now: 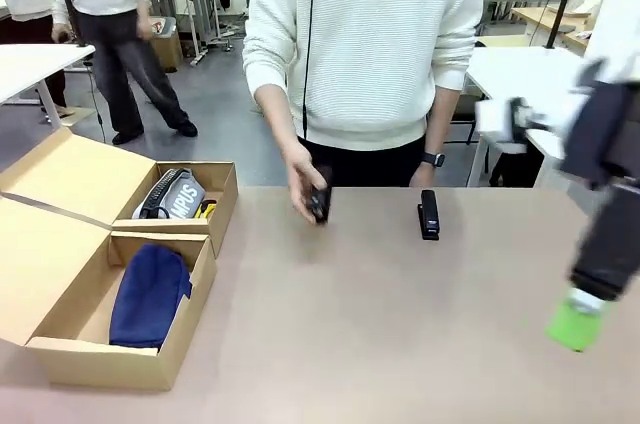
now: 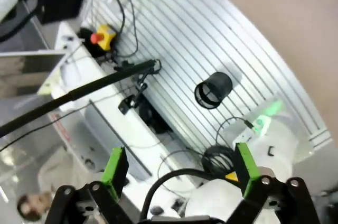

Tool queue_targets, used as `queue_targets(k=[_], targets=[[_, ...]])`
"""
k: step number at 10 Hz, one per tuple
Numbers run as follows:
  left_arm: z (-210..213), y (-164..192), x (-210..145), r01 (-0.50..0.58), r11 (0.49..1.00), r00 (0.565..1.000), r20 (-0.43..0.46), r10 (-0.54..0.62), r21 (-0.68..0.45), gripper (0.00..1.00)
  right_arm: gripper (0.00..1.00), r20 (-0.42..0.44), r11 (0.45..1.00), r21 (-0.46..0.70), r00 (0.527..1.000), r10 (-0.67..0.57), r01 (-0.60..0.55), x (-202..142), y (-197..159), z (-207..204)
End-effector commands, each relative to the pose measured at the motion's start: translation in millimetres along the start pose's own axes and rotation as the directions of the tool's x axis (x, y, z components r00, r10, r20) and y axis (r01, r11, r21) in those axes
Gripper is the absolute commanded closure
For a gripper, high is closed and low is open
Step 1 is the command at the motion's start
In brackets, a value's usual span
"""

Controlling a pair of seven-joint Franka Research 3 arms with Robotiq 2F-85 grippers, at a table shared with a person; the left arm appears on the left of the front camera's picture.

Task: Place items inside the box.
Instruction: Pick up a Pencil pouch or Stapler and place it inside the Mailer Box closest to the robot.

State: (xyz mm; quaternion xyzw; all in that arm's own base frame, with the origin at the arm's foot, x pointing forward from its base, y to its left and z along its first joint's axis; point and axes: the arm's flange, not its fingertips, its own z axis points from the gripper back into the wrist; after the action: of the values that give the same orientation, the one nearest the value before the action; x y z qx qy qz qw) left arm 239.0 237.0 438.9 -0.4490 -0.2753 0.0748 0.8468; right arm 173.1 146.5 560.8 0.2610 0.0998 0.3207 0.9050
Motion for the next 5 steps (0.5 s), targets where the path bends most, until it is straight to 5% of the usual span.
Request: queue_targets(k=[1,2,3,5], targets=[[-1.1,0.1,0.1,0.023,0.999,1.0,0.017,-0.023,-0.022,0.0,0.0,0.184,0.988,0.089,0.973,-0.142,0.128,-46.3,-33.5,-1.0],[-1.1,0.1,0.1,0.023,0.999,1.0,0.017,-0.023,-0.022,0.0,0.0,0.305,0.975,0.157,0.932,-0.197,0.154,-55.8,-54.6,2.6],[-1.1,0.1,0.1,0.023,0.999,1.0,0.017,-0.023,-0.022,0.0,0.0,0.409,0.938,0.227,0.848,-0.336,0.263,-61.5,-83.4,5.9],[-1.1,0.1,0.1,0.023,0.999,1.0,0.017,-0.023,-0.022,0.0,0.0,0.571,0.901,0.319,0.7,-0.429,0.292,-81.3,-141.5,6.6]])
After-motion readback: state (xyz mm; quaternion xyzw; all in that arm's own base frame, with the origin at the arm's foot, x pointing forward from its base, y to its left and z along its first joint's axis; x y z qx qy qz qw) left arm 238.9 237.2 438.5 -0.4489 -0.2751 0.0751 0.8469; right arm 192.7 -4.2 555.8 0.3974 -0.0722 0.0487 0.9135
